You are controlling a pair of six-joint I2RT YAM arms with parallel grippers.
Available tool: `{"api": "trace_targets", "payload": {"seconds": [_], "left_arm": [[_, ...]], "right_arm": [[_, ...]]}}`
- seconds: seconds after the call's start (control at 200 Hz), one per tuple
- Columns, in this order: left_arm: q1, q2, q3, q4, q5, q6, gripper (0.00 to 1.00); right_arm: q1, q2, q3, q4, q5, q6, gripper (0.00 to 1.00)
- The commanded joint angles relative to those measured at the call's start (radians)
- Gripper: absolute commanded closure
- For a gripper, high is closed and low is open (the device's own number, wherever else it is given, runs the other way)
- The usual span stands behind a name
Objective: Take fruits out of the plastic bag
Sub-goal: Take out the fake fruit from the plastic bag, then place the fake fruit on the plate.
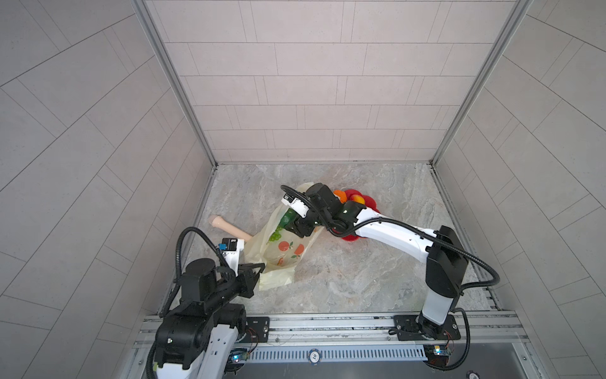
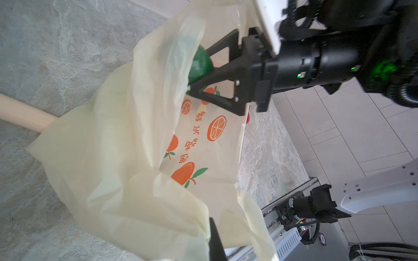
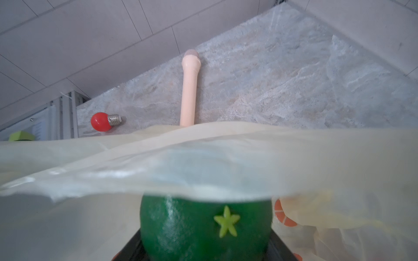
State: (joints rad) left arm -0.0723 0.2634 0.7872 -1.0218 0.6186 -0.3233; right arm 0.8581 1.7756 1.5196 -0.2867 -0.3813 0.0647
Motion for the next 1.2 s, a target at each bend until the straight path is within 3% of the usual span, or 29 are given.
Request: {"api": "trace_targets", "payload": {"seconds": [0.0, 0.32, 0.57, 0.921, 1.196], "left_arm": [[0.006, 0.015, 0.009, -0.003, -0.017, -0.003, 1.0], [0.006, -0.01, 0.012, -0.001, -0.038, -0.013, 1.0], [0.011, 0.002, 0.011, -0.001, -0.041, -0.014, 1.0], [0.019, 0.002, 0.012, -0.001, -0.051, -0.018, 1.0], [0.017, -0.007, 0.018, -0.001, -0.057, -0.019, 1.0]], "right_arm": [[0.009, -0.064, 0.007, -0.031, -0.04, 0.017, 0.56], [0.009, -0.211, 0.001, -0.148, -0.051, 0.003, 0.56], [-0.024, -0.386, -0.032, -0.251, 0.116, 0.023, 0.56], [-0.266, -0.607, -0.145, -0.338, 0.268, 0.038, 0.56], [-0.425, -0.48, -0.24, -0.302, 0.328, 0.037, 0.55]]}}
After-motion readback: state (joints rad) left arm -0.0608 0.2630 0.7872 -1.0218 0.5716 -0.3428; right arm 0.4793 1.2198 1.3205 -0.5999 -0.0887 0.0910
